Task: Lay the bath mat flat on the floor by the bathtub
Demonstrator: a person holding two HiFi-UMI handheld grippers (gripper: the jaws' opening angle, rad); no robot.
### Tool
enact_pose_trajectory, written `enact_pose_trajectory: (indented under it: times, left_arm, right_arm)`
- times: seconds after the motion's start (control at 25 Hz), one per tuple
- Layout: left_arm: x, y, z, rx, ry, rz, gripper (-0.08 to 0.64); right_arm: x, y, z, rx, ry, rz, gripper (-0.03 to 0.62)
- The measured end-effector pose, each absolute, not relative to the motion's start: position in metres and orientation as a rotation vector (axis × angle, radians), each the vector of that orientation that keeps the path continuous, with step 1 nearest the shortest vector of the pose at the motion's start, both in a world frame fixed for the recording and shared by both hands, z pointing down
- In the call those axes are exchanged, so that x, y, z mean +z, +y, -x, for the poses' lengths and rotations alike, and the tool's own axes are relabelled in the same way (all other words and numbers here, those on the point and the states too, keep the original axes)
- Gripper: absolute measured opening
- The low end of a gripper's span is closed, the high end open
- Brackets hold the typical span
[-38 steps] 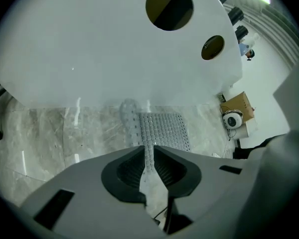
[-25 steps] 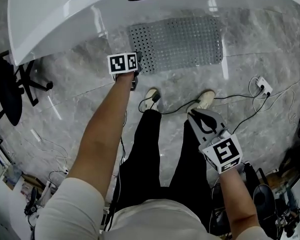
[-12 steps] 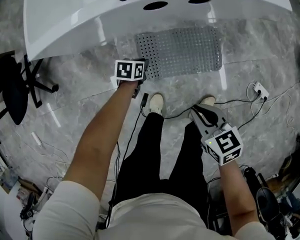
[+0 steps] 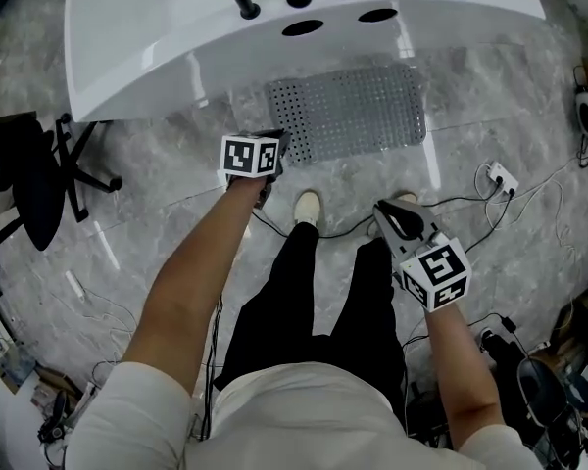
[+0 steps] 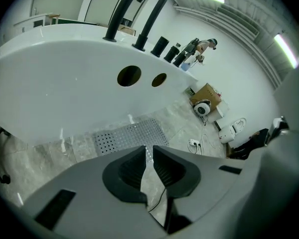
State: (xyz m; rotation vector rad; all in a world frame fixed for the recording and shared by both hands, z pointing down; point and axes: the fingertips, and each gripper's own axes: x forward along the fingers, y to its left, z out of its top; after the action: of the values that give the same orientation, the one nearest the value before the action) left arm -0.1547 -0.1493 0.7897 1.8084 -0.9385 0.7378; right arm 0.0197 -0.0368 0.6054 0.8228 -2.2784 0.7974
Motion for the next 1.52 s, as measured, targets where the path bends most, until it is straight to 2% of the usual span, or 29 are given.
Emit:
enact_pose_trajectory:
  times: [0.48, 0.96, 1.24, 1.52]
  left_arm:
    - [0.629, -0.099, 0.148, 0.541, -0.844, -2.025, 0.054]
    - [0.469, -0.024, 0.119, 0.524, -0.671, -2.311, 0.048]
    - [0.411, 0.010, 0.108, 0.494, -0.588, -2.408, 0.046]
    - [0.389, 0.025, 0.098, 0.534, -0.527, -2.501, 0.044]
  right_arm:
    - [0.502, -0.030, -0.033, 0.630, -2.304, -0.925, 0.035]
    - [0.405, 0.003, -0.047, 0.550, -2.322, -1.020, 0.034]
    - [0.380, 0.021, -0.052, 0.563, -2.337, -1.054, 0.025]
    - [0.372, 0.027, -0.043, 0.517, -2.349, -1.035, 0.018]
